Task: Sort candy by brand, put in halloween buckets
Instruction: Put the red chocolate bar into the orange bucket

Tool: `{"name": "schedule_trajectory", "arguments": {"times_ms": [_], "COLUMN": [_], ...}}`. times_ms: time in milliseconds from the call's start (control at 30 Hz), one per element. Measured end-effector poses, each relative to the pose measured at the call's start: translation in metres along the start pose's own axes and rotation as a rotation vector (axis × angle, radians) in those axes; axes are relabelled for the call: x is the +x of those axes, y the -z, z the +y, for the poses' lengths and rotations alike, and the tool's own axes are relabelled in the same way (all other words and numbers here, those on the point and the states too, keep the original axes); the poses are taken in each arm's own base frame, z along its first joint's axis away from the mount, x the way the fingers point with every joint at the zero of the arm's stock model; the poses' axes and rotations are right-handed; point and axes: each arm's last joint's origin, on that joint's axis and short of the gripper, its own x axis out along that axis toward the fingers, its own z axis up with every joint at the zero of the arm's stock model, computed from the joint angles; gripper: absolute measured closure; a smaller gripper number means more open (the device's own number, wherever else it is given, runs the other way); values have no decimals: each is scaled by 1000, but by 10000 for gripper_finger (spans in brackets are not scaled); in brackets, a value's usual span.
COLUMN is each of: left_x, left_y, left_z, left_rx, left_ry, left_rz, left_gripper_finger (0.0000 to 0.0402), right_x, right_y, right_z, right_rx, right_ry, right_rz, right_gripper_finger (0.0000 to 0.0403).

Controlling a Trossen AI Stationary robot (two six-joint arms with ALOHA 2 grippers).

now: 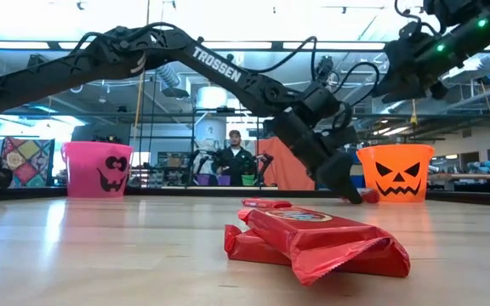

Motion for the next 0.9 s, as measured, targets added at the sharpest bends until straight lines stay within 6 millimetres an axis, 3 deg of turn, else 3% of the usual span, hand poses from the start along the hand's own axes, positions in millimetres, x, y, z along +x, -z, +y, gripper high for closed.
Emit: {"name": "schedule_trajectory", "arguments": {"times_ms": [267, 400, 533, 633, 767, 900], "left_x": [1, -8, -23, -42, -68, -87], "left_y": [-1, -8, -17, -26, -35, -47], "left_z": [1, 2, 3, 0, -6, -14], "left_rx": [-96, -156, -171, -173, -161, -144], "left_ry": [-7, 10, 93, 183, 294, 387], "left_rz": [-16, 42, 94, 67, 98, 68], "left_gripper_finger": [298, 330, 335, 331, 329, 329], "right_x": [-3, -4, 0, 4, 7, 8], "right_y": [4, 12, 27, 41, 55, 66], "right_z": [5, 8, 13, 22, 39, 53], "right_rx": [-22, -76, -136, -184, -261, -356], "right_ry": [-2, -23, -124, -293, -517, -551], "right_rz": [38, 121, 248, 326, 335, 313], "right_gripper_finger": [204, 209, 209, 209, 209, 209]}}
